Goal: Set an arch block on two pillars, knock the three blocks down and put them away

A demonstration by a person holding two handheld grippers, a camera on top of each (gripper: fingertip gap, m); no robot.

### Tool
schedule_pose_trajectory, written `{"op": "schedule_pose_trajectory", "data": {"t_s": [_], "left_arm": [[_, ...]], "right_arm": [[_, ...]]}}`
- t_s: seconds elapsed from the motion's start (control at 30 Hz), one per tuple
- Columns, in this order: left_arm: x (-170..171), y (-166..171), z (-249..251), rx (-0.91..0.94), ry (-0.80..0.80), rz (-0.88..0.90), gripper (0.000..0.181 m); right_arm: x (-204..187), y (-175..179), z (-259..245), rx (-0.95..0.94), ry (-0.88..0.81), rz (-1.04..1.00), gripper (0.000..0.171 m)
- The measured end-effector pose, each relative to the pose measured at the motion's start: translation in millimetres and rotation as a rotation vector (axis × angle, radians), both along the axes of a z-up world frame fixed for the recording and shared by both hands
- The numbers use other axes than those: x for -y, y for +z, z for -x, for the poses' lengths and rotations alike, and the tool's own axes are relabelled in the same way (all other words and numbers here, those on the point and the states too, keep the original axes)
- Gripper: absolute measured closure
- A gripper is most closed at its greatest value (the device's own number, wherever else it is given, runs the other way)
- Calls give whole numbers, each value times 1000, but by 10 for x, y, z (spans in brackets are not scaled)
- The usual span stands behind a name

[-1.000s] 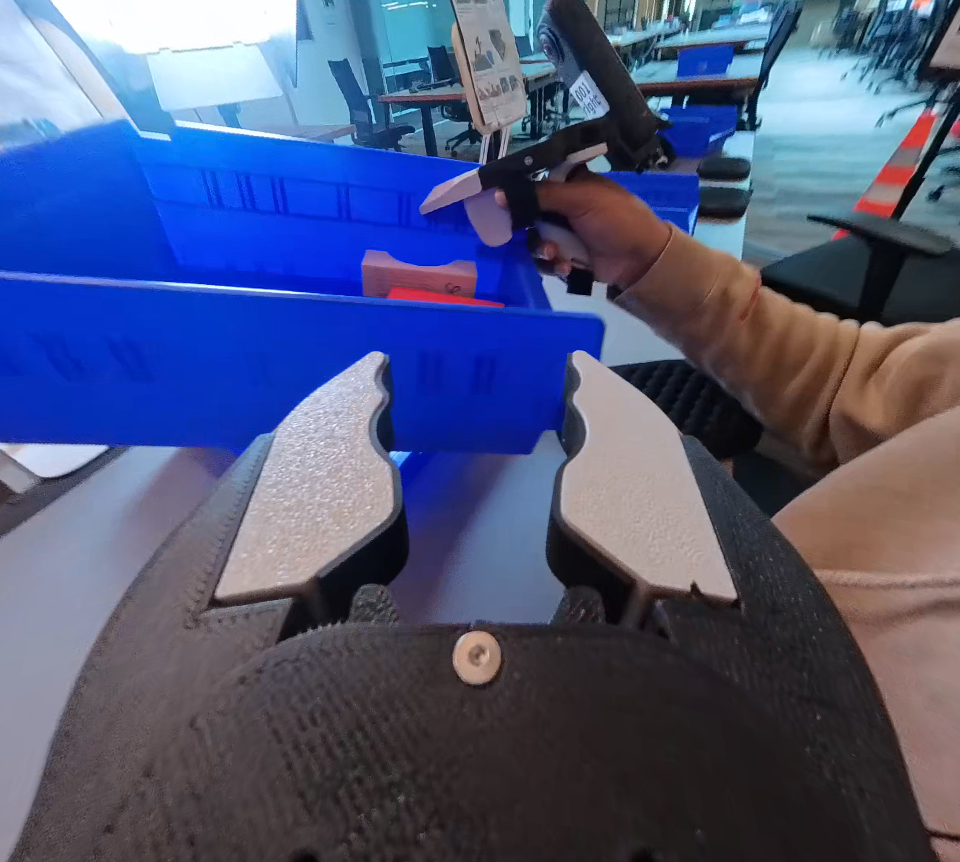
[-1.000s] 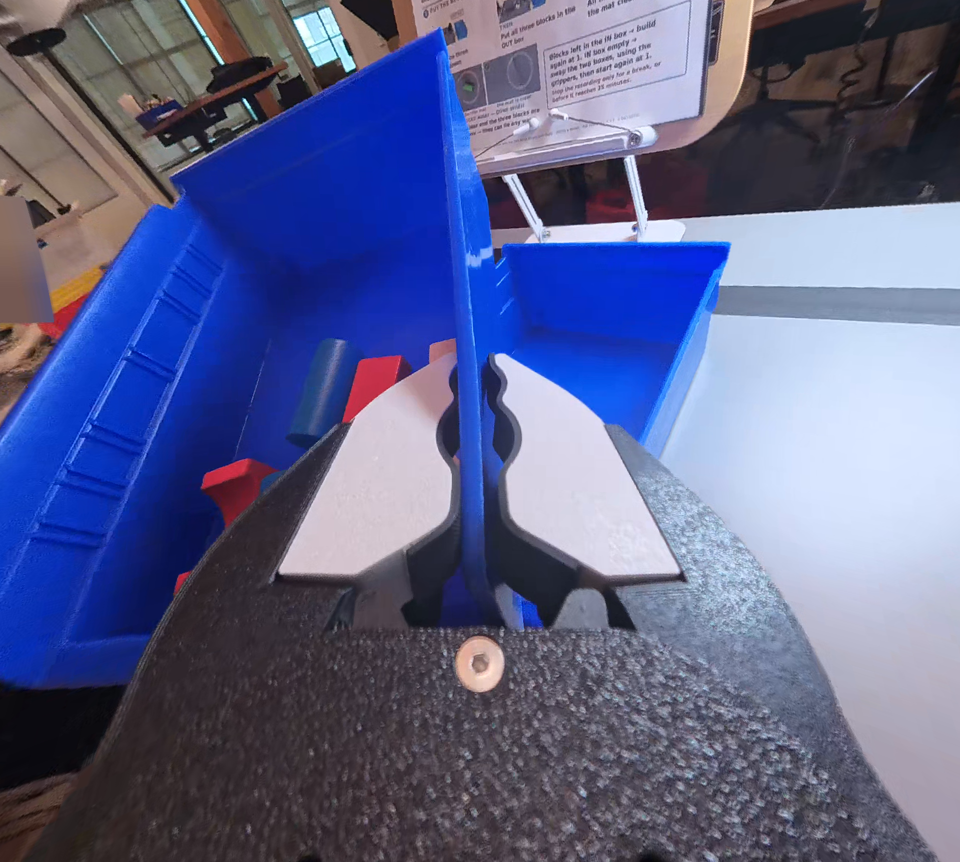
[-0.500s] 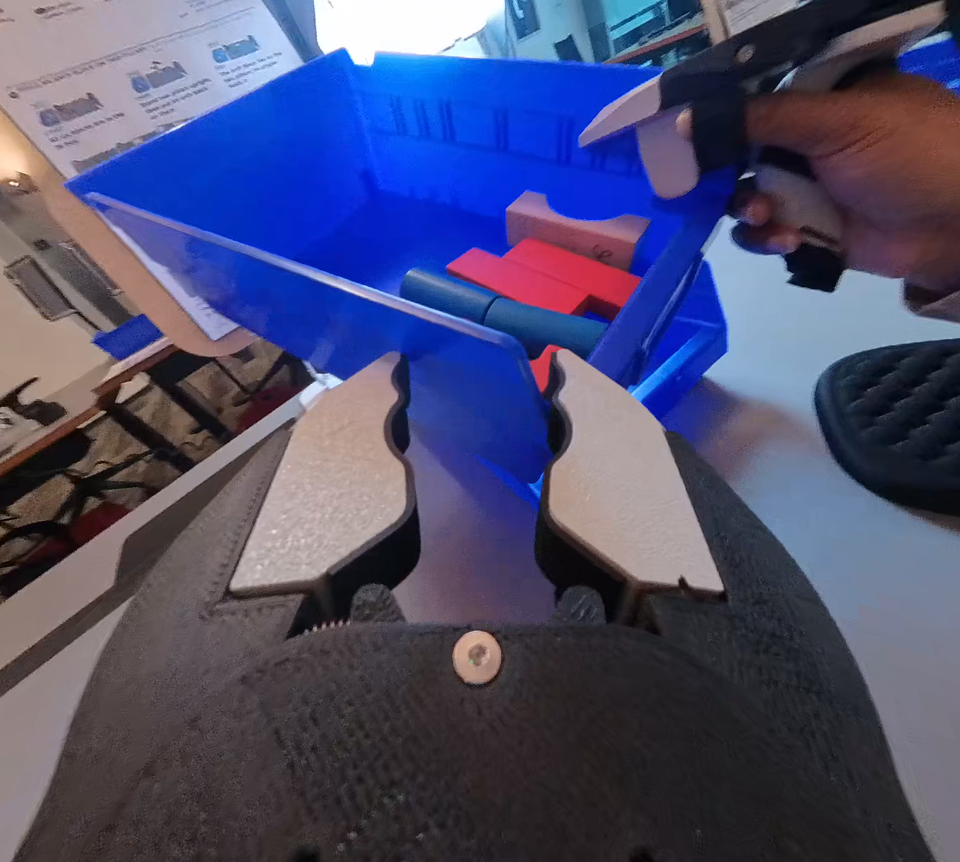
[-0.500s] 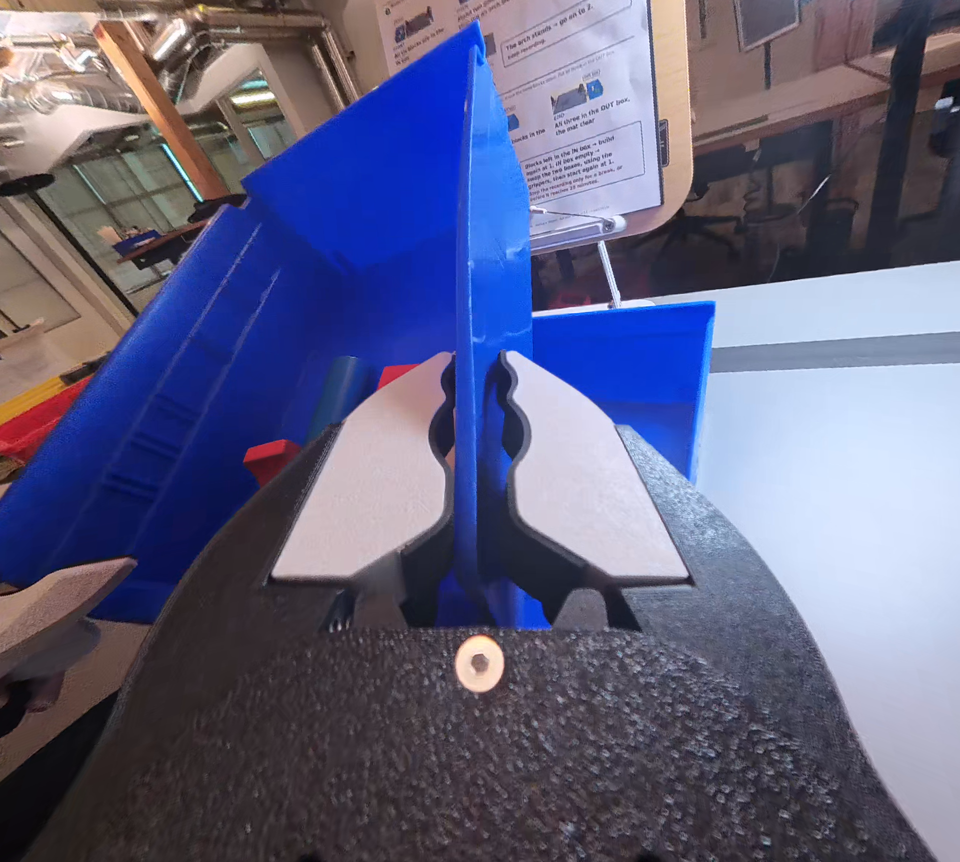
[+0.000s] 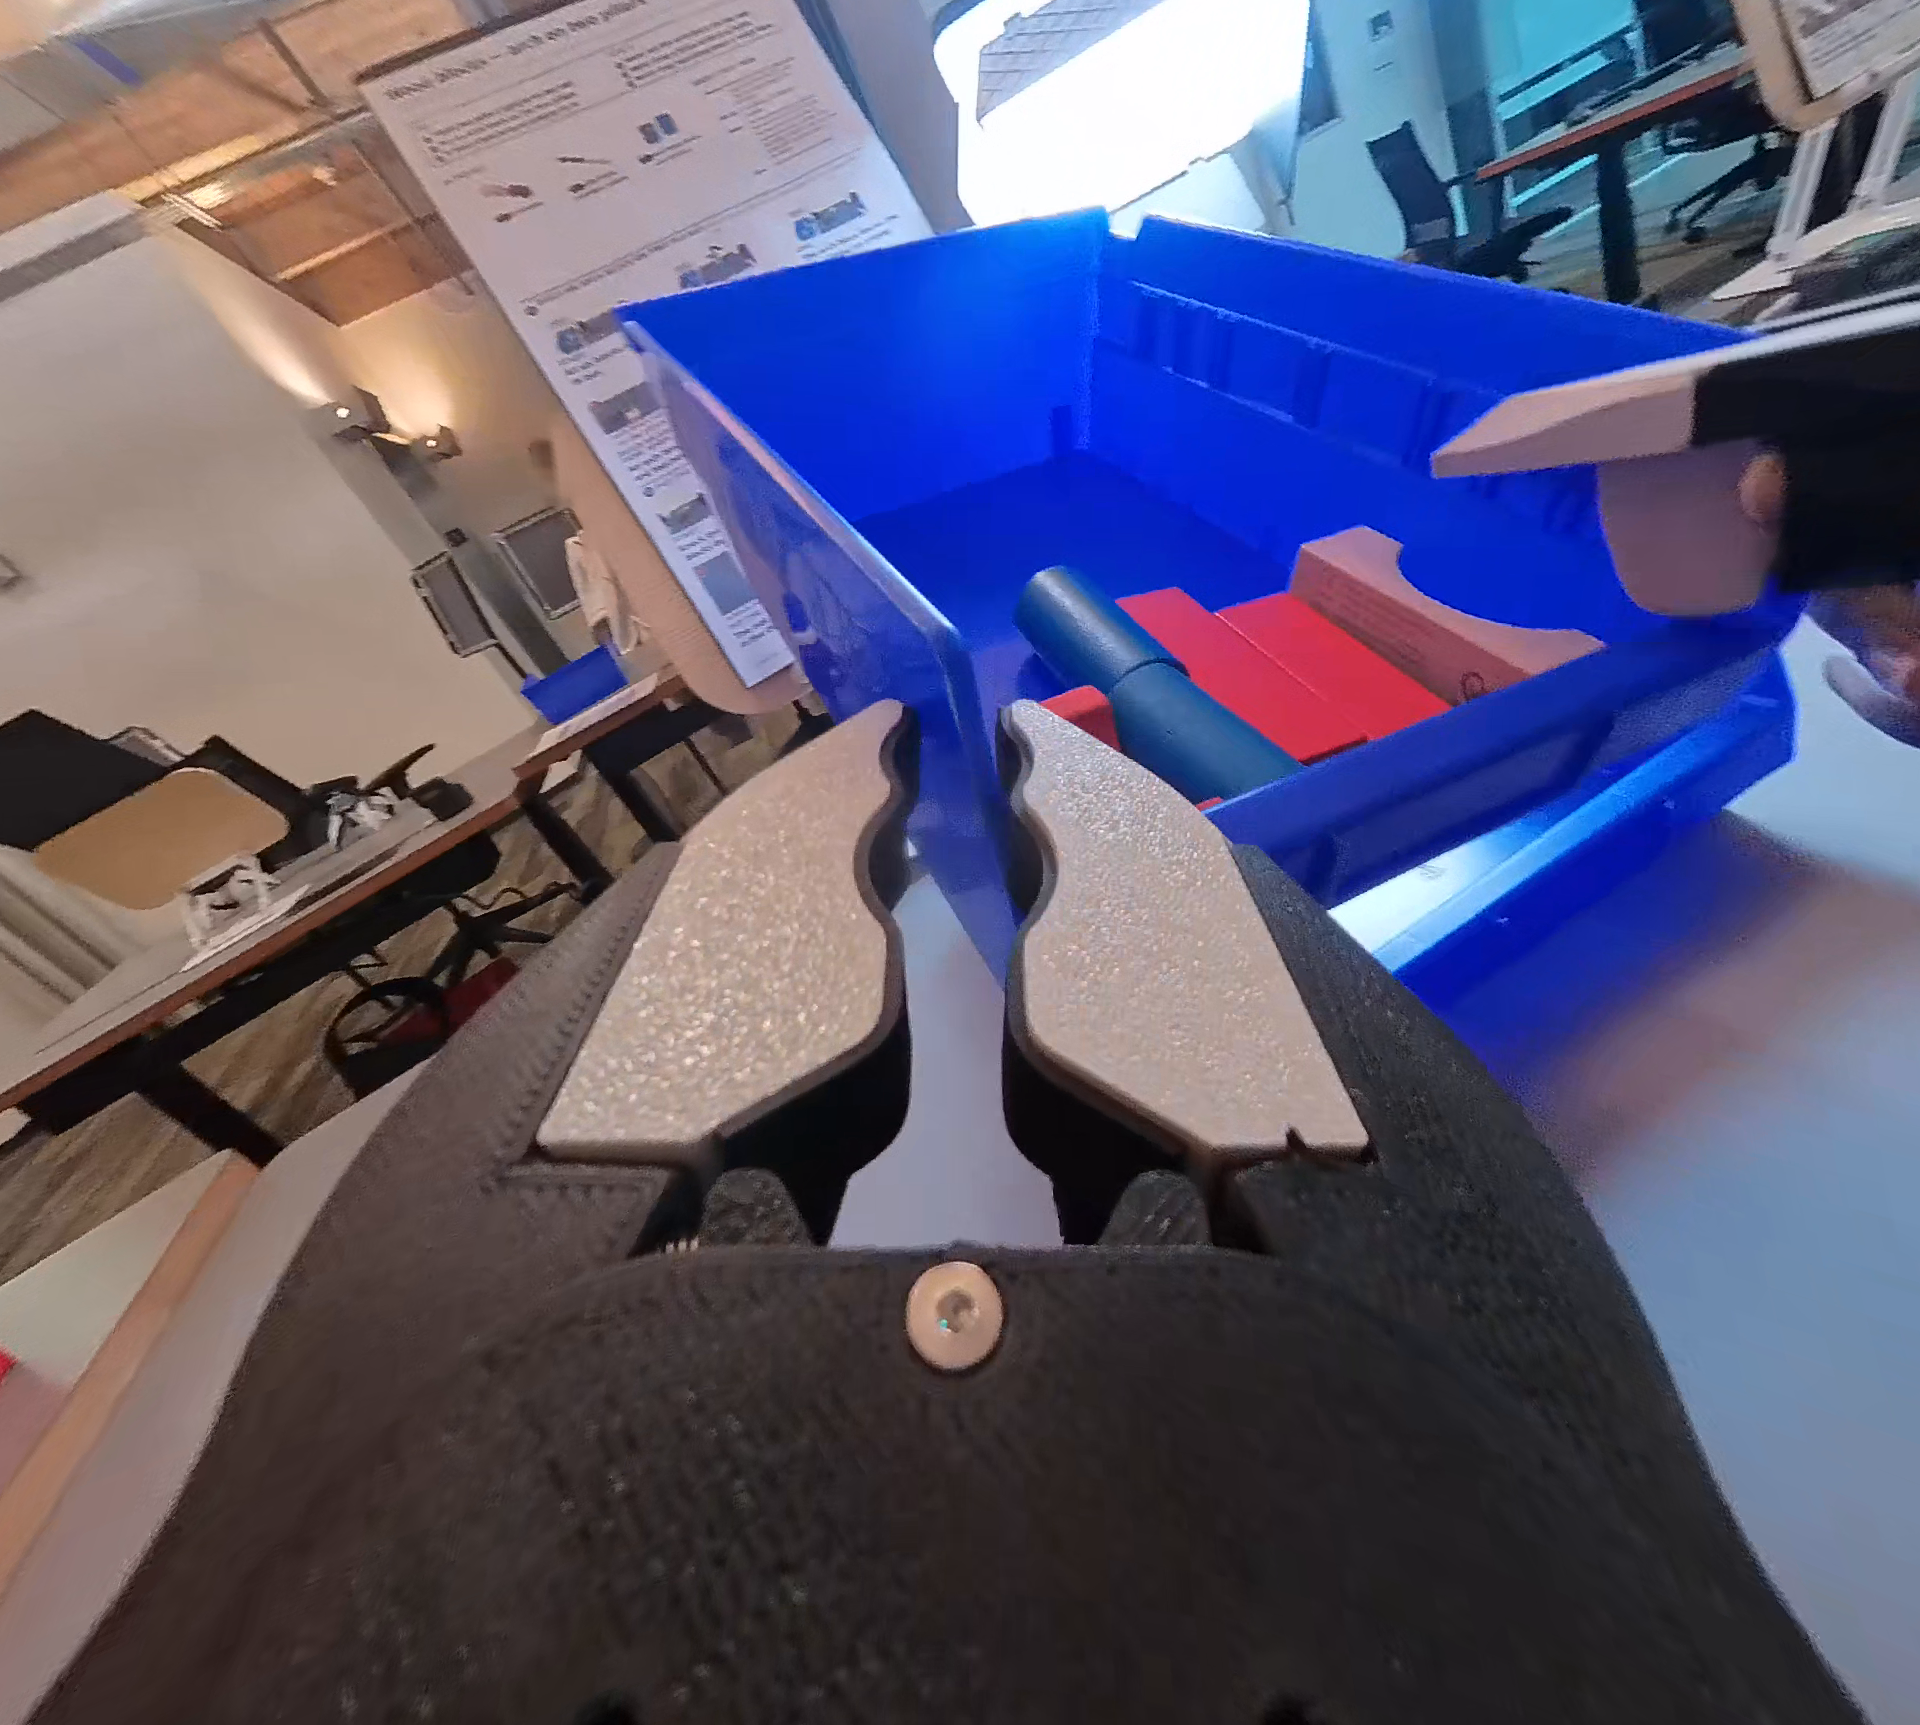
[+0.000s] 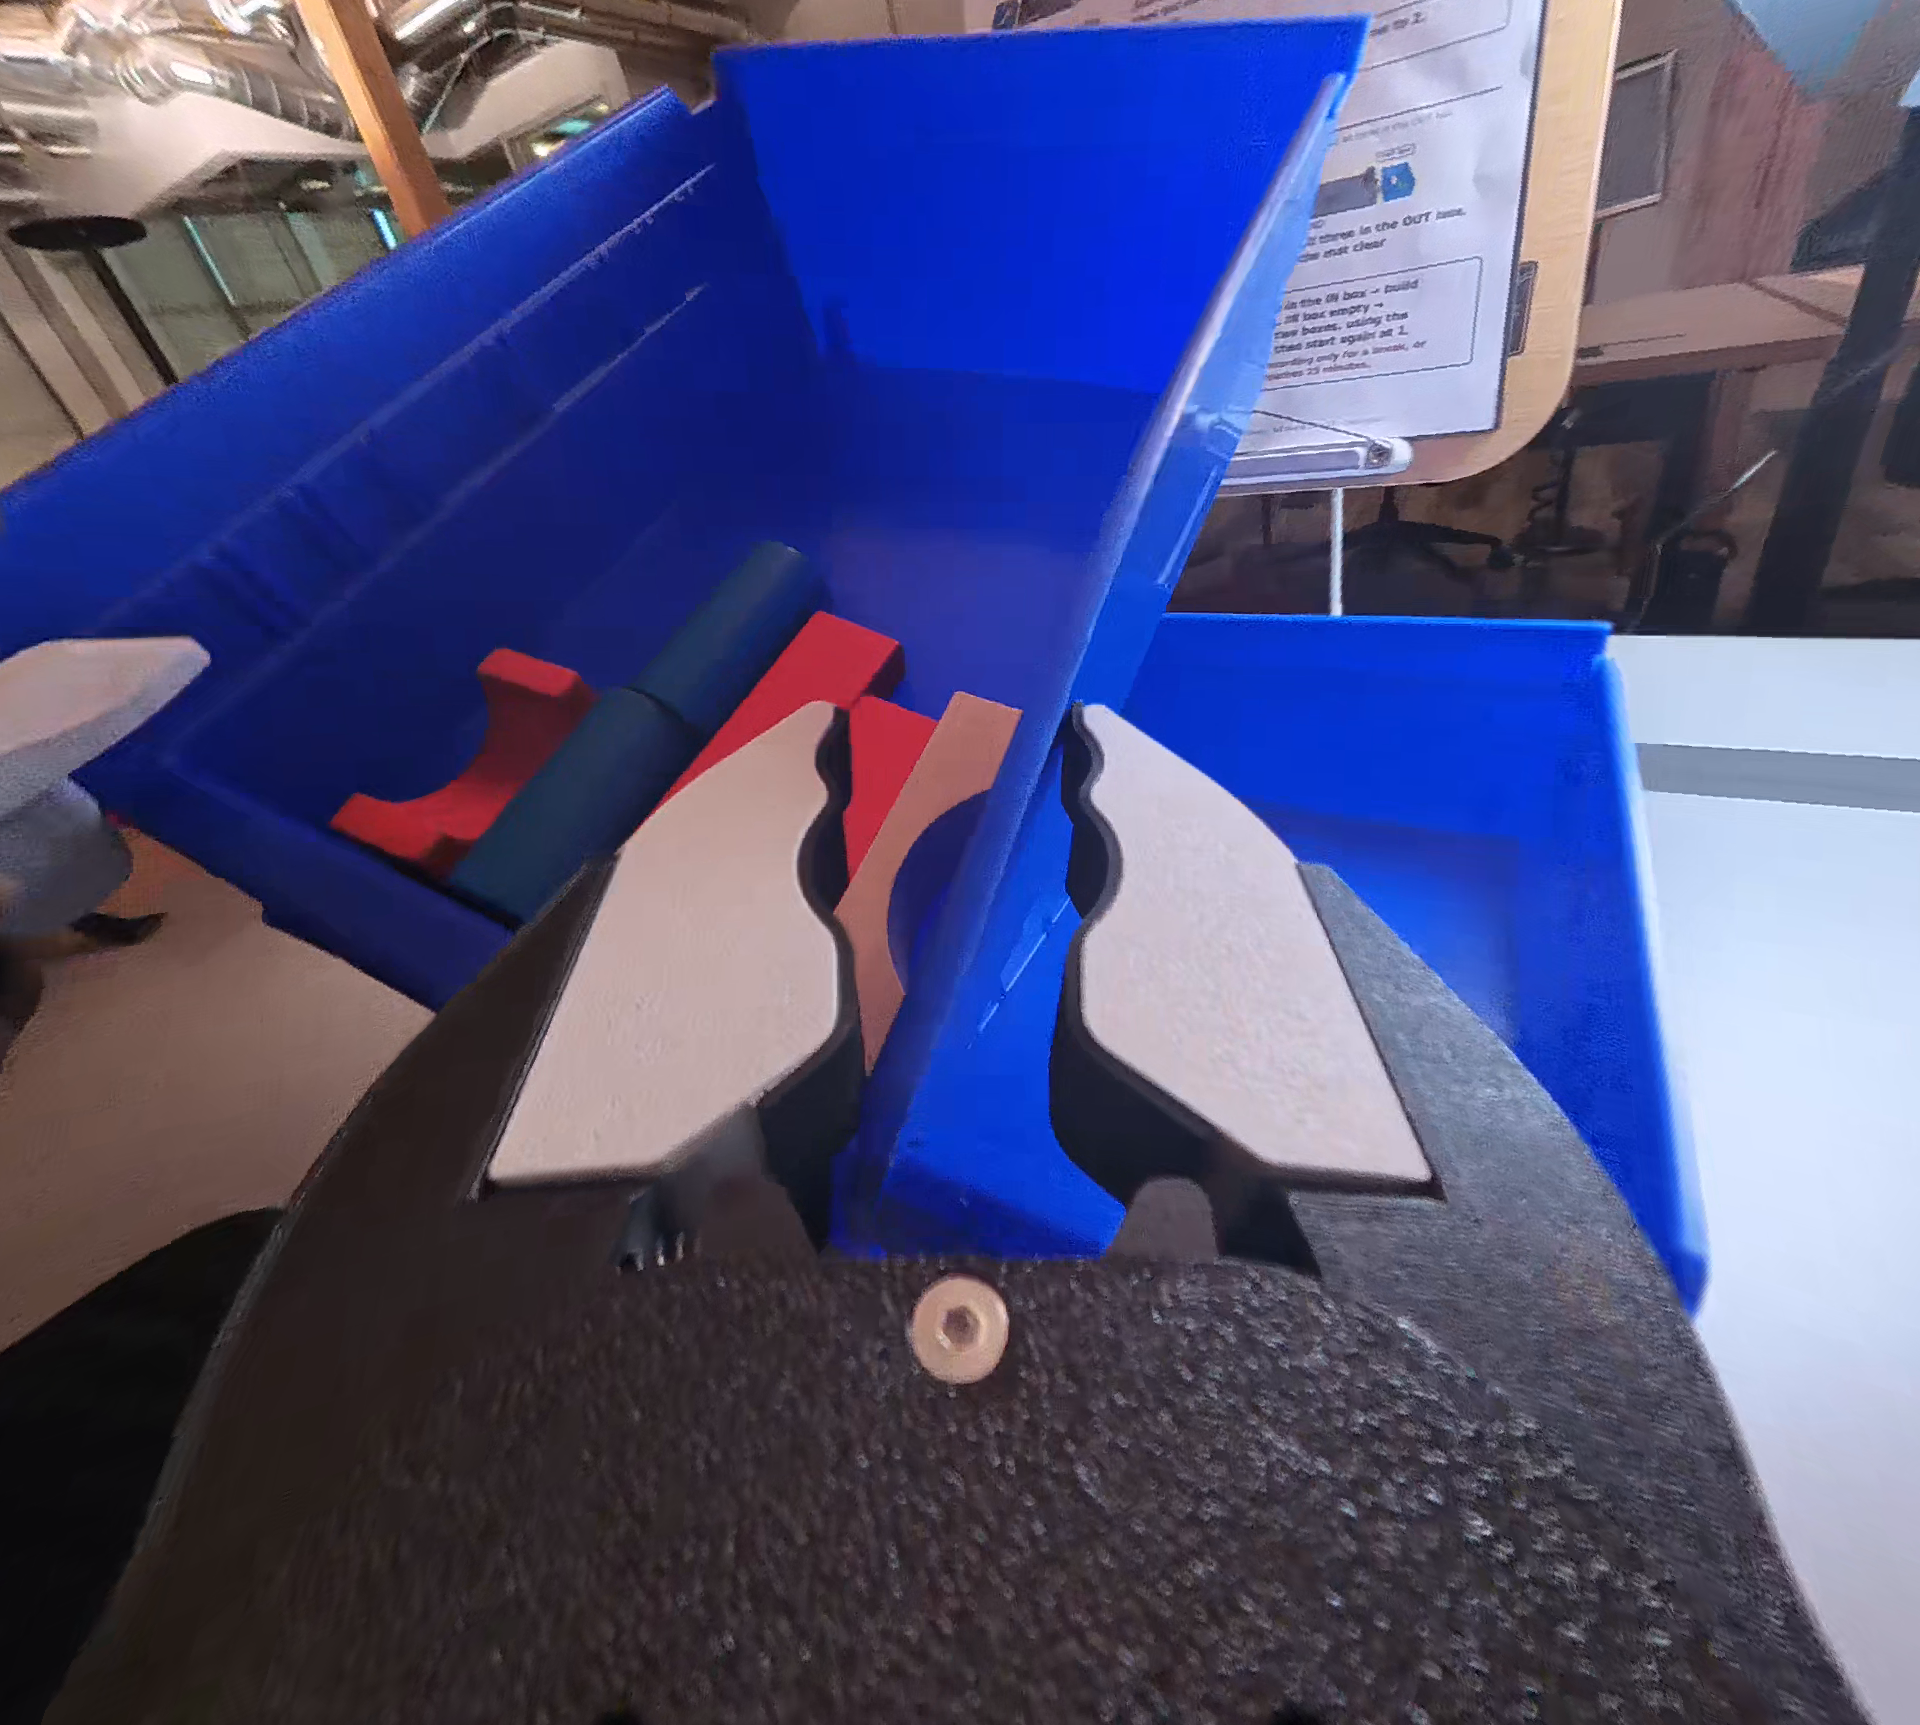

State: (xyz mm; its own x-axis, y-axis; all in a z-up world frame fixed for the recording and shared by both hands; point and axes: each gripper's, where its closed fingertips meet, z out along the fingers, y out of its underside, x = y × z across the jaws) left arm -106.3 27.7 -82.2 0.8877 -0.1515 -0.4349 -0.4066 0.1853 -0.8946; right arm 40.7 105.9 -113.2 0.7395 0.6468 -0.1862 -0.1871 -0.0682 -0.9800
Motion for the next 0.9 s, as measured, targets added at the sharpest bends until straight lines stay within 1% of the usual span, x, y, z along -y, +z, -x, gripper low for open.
{"op": "schedule_pose_trajectory", "data": {"t_s": [0.17, 0.23, 0.4, 0.53, 0.6, 0.67, 0.73, 0.8, 0.83, 0.9], "left_arm": [[67, 156, 234, -11, 72, -74, 174], [94, 207, 326, -15, 93, -92, 176], [130, 299, 589, 1, 126, -121, 178], [148, 337, 849, 68, 116, -106, 178], [140, 314, 965, 105, 100, -90, 178], [133, 290, 1059, 134, 79, -76, 178], [127, 257, 1158, 153, 73, -69, 178], [129, 213, 1305, 172, 85, -61, 178], [138, 187, 1395, 179, 99, -56, 178], [167, 132, 1603, 190, 140, -47, 178]], "right_arm": [[195, -155, 289, 18, 91, 19, 116], [275, -229, 398, 3, 151, 52, 117], [523, -326, 694, 17, 334, 58, 102], [746, -330, 876, 52, 488, 10, 92], [827, -328, 925, 63, 545, -1, 91], [894, -320, 952, 68, 599, -7, 93], [939, -283, 933, 88, 633, -45, 105], [851, -225, 825, 128, 586, -99, 106], [716, -211, 723, 163, 515, -109, 109], [293, -256, 384, 277, 298, -85, 107]]}}
